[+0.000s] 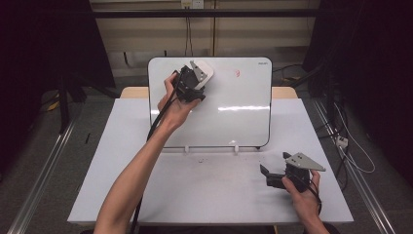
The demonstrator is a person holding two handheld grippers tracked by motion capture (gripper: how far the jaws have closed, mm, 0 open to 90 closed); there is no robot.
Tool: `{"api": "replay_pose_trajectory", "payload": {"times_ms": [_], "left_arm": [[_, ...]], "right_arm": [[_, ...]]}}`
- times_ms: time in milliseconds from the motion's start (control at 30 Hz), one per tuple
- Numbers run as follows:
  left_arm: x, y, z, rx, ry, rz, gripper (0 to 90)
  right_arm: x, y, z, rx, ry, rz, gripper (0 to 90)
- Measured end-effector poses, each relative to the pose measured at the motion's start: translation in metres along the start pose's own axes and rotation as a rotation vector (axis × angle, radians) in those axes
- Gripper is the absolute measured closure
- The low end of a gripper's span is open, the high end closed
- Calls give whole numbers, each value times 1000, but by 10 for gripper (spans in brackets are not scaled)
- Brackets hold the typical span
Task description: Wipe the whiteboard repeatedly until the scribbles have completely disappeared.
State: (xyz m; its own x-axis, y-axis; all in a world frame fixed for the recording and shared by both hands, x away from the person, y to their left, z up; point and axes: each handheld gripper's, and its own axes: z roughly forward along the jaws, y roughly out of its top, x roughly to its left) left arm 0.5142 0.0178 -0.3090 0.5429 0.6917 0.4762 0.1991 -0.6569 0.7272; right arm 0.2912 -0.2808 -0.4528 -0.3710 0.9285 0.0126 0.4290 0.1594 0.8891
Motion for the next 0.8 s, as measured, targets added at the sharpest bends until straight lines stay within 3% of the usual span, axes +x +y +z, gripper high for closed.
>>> {"api": "replay_pose_trajectory", "payload": {"times_ms": [233, 567, 800], "left_arm": [[-5, 5, 3, -8, 19, -11, 311], [-14, 8, 8, -87, 22, 3, 311], [-24, 11, 12, -138, 26, 45, 310]], "right_arm": [[1, 0, 0, -1, 6, -5, 52], [1, 0, 0, -2, 6, -8, 52], [1, 0, 0, -2, 8, -7, 52]]}}
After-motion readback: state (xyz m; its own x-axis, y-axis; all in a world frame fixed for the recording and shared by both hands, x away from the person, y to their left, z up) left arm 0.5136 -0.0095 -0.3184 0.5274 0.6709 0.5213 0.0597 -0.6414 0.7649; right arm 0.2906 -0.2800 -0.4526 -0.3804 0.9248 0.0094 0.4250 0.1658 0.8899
